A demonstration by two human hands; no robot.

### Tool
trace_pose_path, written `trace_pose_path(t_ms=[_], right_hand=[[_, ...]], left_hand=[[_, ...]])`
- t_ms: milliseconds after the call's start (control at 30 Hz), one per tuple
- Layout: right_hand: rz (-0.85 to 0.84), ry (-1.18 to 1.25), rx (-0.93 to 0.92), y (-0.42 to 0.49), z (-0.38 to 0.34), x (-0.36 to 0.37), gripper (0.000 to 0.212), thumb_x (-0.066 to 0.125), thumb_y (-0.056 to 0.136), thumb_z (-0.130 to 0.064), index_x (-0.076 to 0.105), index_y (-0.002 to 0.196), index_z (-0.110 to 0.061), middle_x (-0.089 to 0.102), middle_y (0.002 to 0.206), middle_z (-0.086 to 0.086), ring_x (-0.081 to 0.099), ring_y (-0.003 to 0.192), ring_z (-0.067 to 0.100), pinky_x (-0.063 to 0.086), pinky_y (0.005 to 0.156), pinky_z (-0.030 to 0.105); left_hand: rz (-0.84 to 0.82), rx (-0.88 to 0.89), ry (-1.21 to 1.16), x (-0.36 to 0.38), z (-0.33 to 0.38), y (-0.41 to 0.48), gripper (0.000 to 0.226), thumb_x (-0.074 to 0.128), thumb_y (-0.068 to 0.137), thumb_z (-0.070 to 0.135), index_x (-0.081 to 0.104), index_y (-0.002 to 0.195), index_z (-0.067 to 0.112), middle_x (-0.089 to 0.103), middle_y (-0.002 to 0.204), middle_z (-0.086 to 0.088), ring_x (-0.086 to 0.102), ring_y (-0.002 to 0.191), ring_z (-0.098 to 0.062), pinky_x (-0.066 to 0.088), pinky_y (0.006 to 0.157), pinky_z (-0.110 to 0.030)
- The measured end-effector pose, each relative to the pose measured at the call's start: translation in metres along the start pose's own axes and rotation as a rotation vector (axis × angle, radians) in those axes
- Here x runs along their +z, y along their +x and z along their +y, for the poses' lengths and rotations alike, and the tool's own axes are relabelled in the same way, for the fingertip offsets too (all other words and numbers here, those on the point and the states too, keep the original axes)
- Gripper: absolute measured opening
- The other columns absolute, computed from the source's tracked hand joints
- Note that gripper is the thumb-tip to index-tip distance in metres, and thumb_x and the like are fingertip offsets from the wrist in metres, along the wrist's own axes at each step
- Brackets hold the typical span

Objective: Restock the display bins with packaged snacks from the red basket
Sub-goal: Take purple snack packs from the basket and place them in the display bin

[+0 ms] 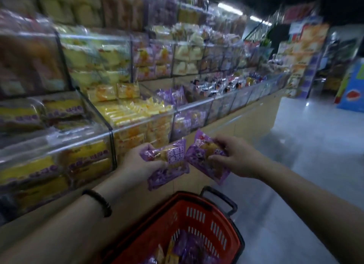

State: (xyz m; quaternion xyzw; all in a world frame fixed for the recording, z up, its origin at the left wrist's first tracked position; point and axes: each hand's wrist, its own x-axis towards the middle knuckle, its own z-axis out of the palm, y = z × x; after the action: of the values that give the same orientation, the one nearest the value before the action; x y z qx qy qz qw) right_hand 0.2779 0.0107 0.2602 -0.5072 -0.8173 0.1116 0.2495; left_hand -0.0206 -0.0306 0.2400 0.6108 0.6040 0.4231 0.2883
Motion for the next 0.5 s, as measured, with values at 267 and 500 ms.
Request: trace_pose_path(t_ms=[267,500], right_hand=[[0.281,-0.311,-0.157,0.076,-0.023,-0.089,0.035,0.074,0.087,-0.027,0.062,0.12,-0.03,0.06,0.111,-0.004,0.06,0.105,0.027,0.047,0.088,0.044],[0.327,-0.518,-0.105,0.167,-0.032,-0.106,0.044,0.068,0.095,-0.032,0.053,0.136,-0.04,0.059,0.143,-0.012,0.041,0.12,0.025,0.02,0.081,0.037]], left_hand=[[0.147,0.265,0.25,-0.086,0.099,0.079,0.038,0.098,0.065,0.039,0.073,0.093,0.034,0.077,0.088,0.008,0.074,0.079,-0.012,0.061,0.066,-0.033],[0.444,0.409,0.299,-0.117,0.104,0.169,0.044,0.098,0.065,0.039,0.072,0.101,0.033,0.072,0.079,0.004,0.066,0.068,-0.016,0.048,0.057,-0.028]])
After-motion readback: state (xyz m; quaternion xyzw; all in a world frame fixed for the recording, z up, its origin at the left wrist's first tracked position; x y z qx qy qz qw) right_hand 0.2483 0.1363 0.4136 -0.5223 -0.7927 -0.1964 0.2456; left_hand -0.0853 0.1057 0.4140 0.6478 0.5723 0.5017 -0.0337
